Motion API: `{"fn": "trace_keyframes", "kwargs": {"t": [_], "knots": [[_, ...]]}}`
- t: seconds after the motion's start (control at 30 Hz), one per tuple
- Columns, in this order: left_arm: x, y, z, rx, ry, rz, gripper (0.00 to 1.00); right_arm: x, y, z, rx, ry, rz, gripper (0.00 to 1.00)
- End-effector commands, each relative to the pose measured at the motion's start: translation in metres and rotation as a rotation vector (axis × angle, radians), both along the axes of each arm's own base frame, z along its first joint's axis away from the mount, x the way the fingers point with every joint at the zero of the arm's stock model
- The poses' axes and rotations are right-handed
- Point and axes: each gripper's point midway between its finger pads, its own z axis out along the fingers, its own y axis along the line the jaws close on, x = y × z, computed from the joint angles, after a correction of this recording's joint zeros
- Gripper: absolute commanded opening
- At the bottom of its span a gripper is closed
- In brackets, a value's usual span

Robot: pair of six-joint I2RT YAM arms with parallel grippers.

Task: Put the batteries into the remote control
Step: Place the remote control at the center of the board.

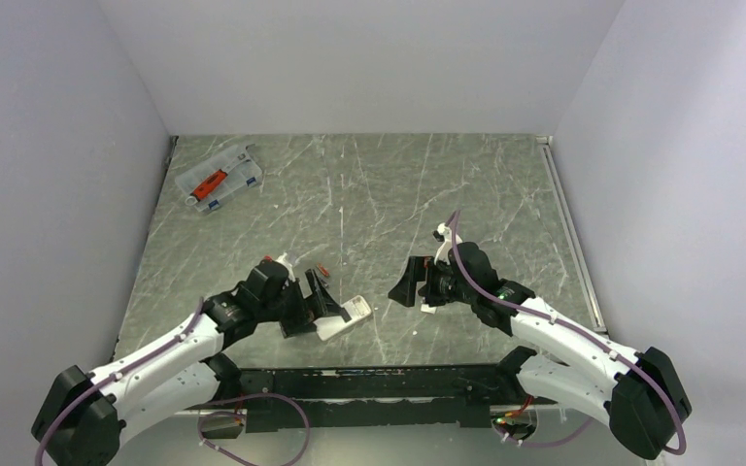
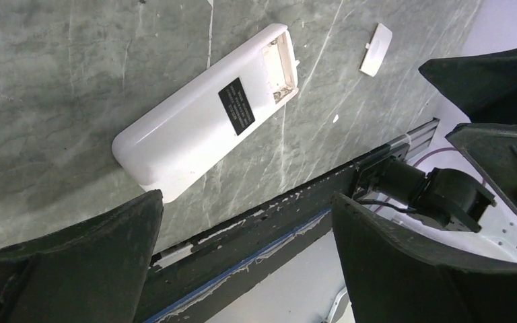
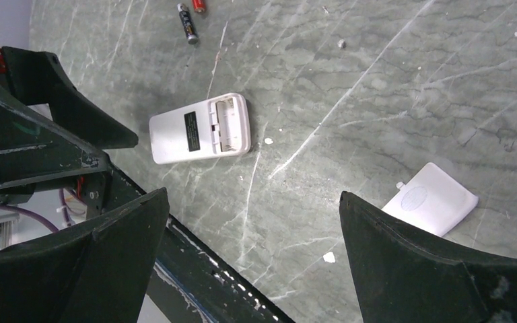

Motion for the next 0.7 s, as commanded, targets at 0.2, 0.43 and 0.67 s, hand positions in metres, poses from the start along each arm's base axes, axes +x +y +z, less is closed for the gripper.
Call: {"fn": "trace_keyframes", "kwargs": {"t": [0.2,0.43,0.67], "knots": [[0.008,0.004,0.014,0.12,-0.055,-0.085,0.99,0.004,-0.002,0.003,-0.017,-0.034,-0.004,1.0],[0.014,0.015,0.008,0.206,-0.072,-0.071,0.99,0.004,-0.001,0.001,-0.017,-0.03,-0.001,1.0],[0.032,0.004,0.004,0.213,-0.128,-0.102,0.99,0.003,0.0,0.0,-0.013,-0.02,0.005,1.0]]}}
